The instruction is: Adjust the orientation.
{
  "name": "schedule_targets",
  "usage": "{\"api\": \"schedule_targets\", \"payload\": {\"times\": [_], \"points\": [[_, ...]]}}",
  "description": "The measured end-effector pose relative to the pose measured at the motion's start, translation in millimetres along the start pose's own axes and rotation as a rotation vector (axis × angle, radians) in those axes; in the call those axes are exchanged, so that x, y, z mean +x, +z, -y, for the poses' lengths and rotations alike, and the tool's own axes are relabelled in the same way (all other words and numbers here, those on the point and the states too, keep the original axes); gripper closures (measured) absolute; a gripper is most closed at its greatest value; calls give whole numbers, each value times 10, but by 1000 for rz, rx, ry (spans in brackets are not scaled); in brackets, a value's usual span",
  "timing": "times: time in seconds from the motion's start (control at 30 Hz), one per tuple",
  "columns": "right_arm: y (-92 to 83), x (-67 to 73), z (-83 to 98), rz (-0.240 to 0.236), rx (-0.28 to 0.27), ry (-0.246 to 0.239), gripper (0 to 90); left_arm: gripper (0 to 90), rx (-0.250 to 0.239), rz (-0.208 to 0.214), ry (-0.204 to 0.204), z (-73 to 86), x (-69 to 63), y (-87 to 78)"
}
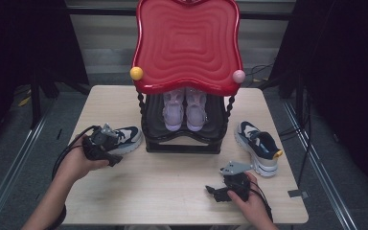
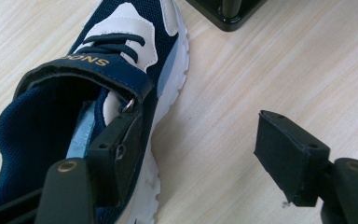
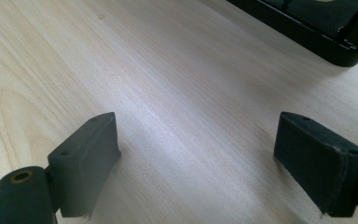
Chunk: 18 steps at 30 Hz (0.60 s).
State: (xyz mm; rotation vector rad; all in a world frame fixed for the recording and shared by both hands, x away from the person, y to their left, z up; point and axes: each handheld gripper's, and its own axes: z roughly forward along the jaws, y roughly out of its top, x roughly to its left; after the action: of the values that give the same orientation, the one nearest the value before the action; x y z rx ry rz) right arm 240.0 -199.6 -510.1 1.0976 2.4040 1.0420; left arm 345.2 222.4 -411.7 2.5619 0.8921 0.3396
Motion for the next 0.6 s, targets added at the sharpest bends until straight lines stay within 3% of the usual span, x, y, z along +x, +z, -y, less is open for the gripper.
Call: {"api": "schedule_targets", "payload": {"times": [0.4,0.6], "points": [[0,0,0,-1,0,0,130,298,6,-24,-28,81,112,-99],[1,0,0,0,-1,0,131,294,29,-40,-38,163,176,-38]]}}
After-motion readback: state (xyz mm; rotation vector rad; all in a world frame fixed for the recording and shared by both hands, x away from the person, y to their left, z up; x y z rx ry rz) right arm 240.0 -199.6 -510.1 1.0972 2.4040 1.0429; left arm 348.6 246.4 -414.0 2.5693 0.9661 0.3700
